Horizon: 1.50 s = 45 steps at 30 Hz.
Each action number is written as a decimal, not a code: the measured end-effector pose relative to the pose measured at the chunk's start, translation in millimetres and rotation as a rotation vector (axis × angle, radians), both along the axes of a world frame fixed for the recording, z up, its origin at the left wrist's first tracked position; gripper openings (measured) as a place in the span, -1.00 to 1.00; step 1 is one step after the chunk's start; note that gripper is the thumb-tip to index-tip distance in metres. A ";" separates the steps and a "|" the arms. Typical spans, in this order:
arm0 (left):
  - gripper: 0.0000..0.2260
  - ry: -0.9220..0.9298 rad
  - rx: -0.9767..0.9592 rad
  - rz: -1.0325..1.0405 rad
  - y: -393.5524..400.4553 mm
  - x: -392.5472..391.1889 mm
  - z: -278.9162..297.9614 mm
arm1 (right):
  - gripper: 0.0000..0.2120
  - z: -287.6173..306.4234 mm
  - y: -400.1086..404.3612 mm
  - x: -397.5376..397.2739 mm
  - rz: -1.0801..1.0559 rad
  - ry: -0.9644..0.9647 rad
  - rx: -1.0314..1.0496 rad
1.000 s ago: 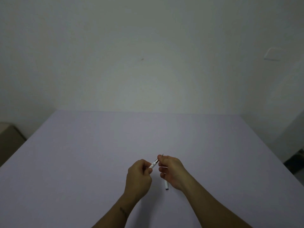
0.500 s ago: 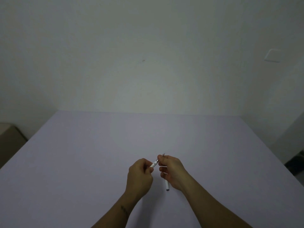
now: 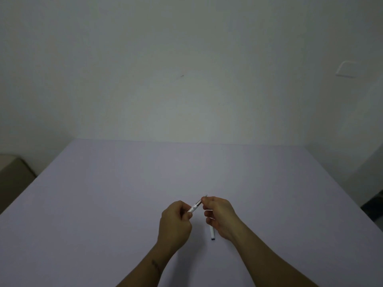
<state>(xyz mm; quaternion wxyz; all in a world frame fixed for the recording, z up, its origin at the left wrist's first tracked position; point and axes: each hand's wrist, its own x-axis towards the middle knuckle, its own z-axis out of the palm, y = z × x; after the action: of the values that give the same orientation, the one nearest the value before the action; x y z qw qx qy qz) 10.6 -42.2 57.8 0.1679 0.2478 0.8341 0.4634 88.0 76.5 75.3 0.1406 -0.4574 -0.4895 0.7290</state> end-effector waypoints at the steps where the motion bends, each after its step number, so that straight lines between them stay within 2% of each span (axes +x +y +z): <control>1: -0.86 0.000 -0.004 -0.001 0.0 0.0 0.1 | -0.90 -0.3 0.9 -0.1 0.003 -0.007 0.016; 6: -0.87 -0.015 -0.002 0.002 -1.1 -0.1 0.8 | -0.78 -0.1 3.5 1.8 0.040 -0.014 0.055; 11: -0.87 -0.029 0.026 0.007 -1.1 -1.6 3.0 | -0.87 -0.3 1.8 2.3 0.032 0.003 0.006; 17: -0.85 -0.116 0.062 0.023 0.1 -3.8 3.6 | -0.76 0.8 3.0 2.4 0.045 0.027 -0.006; 23: -0.84 -0.166 0.094 0.041 2.6 -9.9 7.7 | -0.84 -0.6 1.1 -0.3 0.027 0.053 -0.062; 26: -0.84 -0.166 0.093 0.029 3.6 -11.0 8.8 | -0.87 2.6 1.6 -1.1 0.028 0.063 -0.046; 32: -0.85 -0.154 0.093 0.026 6.6 -11.4 8.4 | -0.78 3.7 3.0 -1.7 0.052 0.050 0.018; 36: -0.84 -0.155 0.095 0.024 8.4 -10.8 7.8 | -0.87 4.3 2.1 -2.8 0.043 0.046 -0.014; 42: -0.84 -0.150 0.091 0.047 8.0 -12.1 8.2 | -0.77 6.9 2.4 -6.7 0.029 0.016 0.008; 45: -0.83 -0.150 0.093 0.055 6.8 -13.0 7.1 | -0.80 6.2 2.0 -7.2 0.041 0.028 -0.035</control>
<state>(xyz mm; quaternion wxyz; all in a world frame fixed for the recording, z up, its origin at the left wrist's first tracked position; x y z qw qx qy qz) -2.4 -35.4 64.9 0.2054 0.1970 0.8032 0.5234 80.8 78.5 81.5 0.1244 -0.4394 -0.4839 0.7465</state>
